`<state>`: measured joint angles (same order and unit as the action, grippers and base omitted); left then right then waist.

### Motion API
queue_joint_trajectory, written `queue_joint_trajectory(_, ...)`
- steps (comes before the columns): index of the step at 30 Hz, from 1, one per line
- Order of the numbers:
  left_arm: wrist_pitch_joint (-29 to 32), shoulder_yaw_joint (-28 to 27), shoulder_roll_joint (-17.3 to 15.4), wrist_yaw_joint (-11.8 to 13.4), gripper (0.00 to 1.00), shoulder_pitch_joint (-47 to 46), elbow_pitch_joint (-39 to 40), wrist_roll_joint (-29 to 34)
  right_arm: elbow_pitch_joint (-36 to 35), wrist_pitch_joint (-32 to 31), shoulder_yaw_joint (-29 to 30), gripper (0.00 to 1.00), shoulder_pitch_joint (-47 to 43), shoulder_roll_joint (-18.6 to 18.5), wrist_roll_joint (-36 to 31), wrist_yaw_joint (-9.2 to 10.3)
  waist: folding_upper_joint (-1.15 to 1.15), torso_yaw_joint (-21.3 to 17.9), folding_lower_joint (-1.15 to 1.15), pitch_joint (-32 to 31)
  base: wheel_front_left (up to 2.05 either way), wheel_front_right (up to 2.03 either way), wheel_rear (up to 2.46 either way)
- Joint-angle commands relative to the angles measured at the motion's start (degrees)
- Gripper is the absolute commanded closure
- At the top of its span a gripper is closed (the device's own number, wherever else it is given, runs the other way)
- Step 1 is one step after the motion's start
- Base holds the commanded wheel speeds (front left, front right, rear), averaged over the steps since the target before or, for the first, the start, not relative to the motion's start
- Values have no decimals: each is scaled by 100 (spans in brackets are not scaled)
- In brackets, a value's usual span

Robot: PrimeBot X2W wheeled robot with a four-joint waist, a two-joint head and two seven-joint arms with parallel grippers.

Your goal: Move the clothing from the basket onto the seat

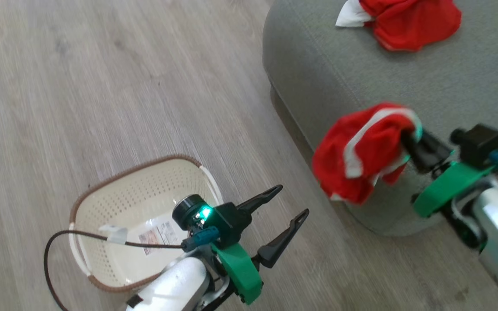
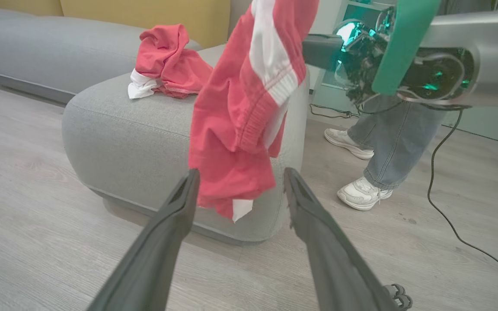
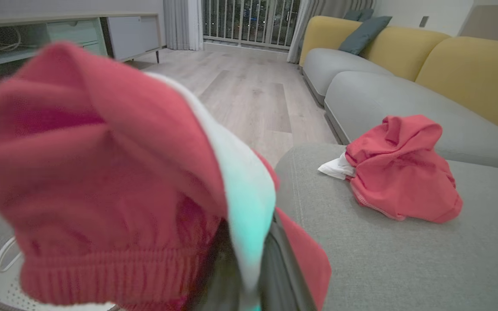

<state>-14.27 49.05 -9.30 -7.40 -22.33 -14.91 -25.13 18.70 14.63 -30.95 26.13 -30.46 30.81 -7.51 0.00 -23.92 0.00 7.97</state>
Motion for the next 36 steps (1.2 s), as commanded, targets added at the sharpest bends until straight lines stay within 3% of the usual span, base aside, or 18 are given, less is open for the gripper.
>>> queue_joint_trajectory(1,-73,-198,-31,-7,0,-302,175,47,-83,37,303,100,104,65,-115,2,0,119,0,258,0,0,0)
queue_joint_trajectory(7,-73,-310,-179,-8,0,-703,223,149,71,37,1289,100,676,456,-453,2,0,383,0,1080,0,0,0)
queue_joint_trajectory(14,-73,-607,-350,-8,0,-1383,323,247,458,37,2920,100,2409,722,-985,2,0,926,0,2445,0,0,0)
queue_joint_trajectory(17,-73,-764,-431,-8,0,-1480,320,295,801,37,3492,100,3389,604,-1159,2,0,1125,0,2839,0,0,0)
queue_joint_trajectory(24,-73,-763,-619,-8,0,-1546,371,421,1962,-147,5214,100,5350,-88,-1871,2,0,1443,0,3480,0,0,0)
queue_joint_trajectory(30,-73,-711,-750,-8,0,-1534,391,485,2951,-174,6248,100,5467,-406,-2579,2,0,1268,0,3815,0,0,0)
queue_joint_trajectory(36,-72,-556,-884,-6,0,-1413,277,499,3776,-2,6786,100,4666,96,-2883,2,0,830,0,3908,0,0,0)
